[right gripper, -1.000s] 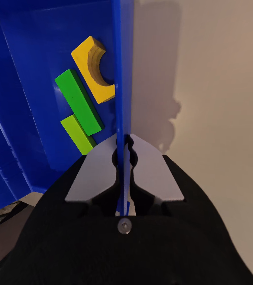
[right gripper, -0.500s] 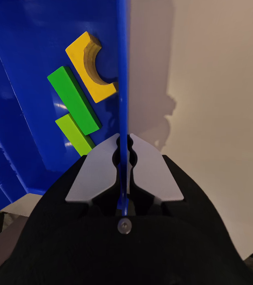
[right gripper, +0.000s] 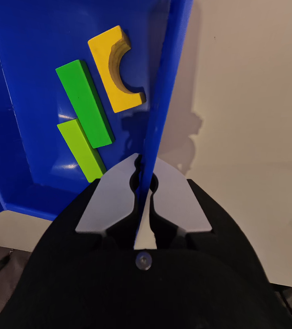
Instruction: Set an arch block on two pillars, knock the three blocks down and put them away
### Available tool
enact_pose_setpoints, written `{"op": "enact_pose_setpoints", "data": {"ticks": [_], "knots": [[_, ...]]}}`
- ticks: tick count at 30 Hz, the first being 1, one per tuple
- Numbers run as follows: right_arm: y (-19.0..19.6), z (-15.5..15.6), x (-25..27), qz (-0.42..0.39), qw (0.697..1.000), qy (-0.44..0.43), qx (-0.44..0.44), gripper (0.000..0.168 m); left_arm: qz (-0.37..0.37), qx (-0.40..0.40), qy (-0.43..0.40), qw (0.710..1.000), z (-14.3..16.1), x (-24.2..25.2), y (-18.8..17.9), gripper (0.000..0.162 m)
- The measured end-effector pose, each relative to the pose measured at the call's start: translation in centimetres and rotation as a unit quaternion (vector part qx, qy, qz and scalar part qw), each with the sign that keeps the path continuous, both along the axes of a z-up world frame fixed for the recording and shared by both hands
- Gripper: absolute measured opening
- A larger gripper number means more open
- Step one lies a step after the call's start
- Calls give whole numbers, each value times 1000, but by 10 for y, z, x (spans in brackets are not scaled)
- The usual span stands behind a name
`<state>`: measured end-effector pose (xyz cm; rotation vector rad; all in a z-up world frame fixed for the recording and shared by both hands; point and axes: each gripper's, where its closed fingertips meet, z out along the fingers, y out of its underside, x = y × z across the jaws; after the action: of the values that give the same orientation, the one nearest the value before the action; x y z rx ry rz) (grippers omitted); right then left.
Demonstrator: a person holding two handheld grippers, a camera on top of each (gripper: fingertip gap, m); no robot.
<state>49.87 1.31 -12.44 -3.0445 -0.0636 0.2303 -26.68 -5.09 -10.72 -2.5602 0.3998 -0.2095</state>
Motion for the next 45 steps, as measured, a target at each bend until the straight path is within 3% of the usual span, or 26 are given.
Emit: {"op": "enact_pose_setpoints", "data": {"ticks": [14,28,32,34,37,38,41,43,45], "knots": [[-23,0,28,84,996,-37,-17,10,-2,-6,2,1000,-1,0,-1,10],[-10,0,16,121,991,-52,-2,11,12,0,-6,1000,-1,0,0,10],[-6,0,15,141,987,-71,23,17,29,23,-18,999,3,0,4,9],[-2,4,17,147,984,-91,53,26,49,58,-19,997,9,-5,9,18],[16,35,23,141,967,-147,152,31,79,143,-20,986,35,-16,14,38],[22,53,24,136,957,-168,193,31,87,173,-23,981,48,-17,13,48],[36,122,17,121,909,-222,333,33,61,244,-66,965,92,6,5,52],[40,168,-8,120,874,-202,425,35,1,250,-117,961,111,42,-3,55],[39,205,-48,127,840,-134,510,40,-39,202,-151,967,110,77,-11,54]]}}
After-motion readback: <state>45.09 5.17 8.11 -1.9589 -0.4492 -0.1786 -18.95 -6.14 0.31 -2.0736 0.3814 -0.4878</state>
